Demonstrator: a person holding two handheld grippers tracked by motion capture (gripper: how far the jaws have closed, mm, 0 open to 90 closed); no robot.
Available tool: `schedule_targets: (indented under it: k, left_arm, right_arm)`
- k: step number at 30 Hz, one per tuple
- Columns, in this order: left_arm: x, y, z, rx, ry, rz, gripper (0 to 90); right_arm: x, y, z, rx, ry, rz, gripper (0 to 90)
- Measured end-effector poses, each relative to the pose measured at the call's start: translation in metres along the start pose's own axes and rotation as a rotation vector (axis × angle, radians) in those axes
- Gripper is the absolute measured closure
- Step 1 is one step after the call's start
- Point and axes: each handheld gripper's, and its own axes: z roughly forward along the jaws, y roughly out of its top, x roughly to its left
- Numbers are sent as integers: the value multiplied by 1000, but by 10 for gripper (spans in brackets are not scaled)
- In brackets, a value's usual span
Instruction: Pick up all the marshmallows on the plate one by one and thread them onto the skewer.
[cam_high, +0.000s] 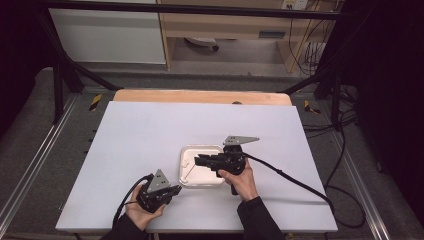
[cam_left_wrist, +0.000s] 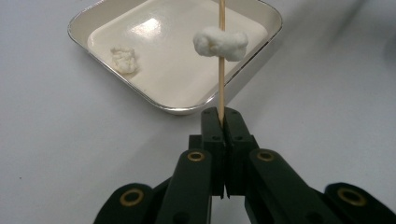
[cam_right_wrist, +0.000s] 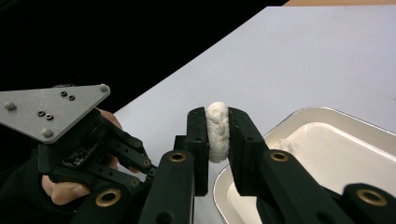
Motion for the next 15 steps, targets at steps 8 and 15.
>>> schedule_targets:
  k: [8, 15]
  left_arm:
    - [-1, 0, 0, -3, 13, 4, 889]
    - [-2, -1, -1, -9, 11, 6, 889]
  right_arm:
    - [2, -4, 3, -10, 7, 3, 804]
    - [2, -7, 5, -13, 19, 1, 807]
